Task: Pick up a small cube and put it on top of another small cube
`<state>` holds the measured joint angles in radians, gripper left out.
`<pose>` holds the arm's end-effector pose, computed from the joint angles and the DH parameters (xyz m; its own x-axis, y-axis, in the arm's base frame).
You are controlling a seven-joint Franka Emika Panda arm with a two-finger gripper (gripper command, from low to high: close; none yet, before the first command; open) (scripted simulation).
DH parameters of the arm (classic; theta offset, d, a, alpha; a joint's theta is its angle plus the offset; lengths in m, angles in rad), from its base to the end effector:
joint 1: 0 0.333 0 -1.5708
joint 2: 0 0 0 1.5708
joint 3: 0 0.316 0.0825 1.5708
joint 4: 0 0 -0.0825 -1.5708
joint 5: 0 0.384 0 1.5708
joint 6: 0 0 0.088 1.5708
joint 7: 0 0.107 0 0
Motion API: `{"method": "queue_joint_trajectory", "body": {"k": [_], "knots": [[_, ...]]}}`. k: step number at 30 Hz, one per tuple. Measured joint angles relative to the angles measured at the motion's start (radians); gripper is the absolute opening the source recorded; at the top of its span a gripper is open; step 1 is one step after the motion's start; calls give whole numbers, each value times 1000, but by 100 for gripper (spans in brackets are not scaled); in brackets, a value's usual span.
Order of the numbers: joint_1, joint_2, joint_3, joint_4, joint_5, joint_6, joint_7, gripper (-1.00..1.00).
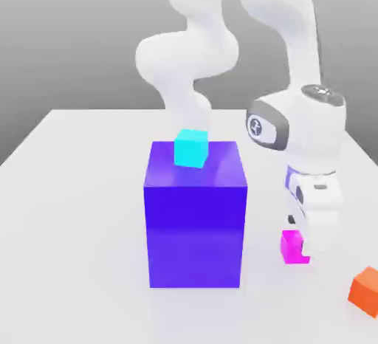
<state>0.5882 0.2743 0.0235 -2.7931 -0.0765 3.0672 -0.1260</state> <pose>0.2935 0.2145 0.1310 0.6872 0.7264 0.0002 0.7264 -0.6872 -0.0007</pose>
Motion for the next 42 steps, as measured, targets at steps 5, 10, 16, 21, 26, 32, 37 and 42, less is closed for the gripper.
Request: {"method": "queue_joint_trajectory", "body": {"k": [5,10,16,21,26,32,37,42], "knots": [[0,0,0,0,-1,-2,1,-100],[-13,-78,17,-15,15,-65,-12,-100],[-75,-212,0,7,79,-224,-4,-100],[-184,-129,-110,180,133,-324,134,-100],[-302,-35,-235,361,208,-423,265,-100],[-451,78,-368,568,304,-538,408,-100],[-575,168,-468,727,380,-629,519,-100],[-700,335,-476,849,491,-605,555,100]]}}
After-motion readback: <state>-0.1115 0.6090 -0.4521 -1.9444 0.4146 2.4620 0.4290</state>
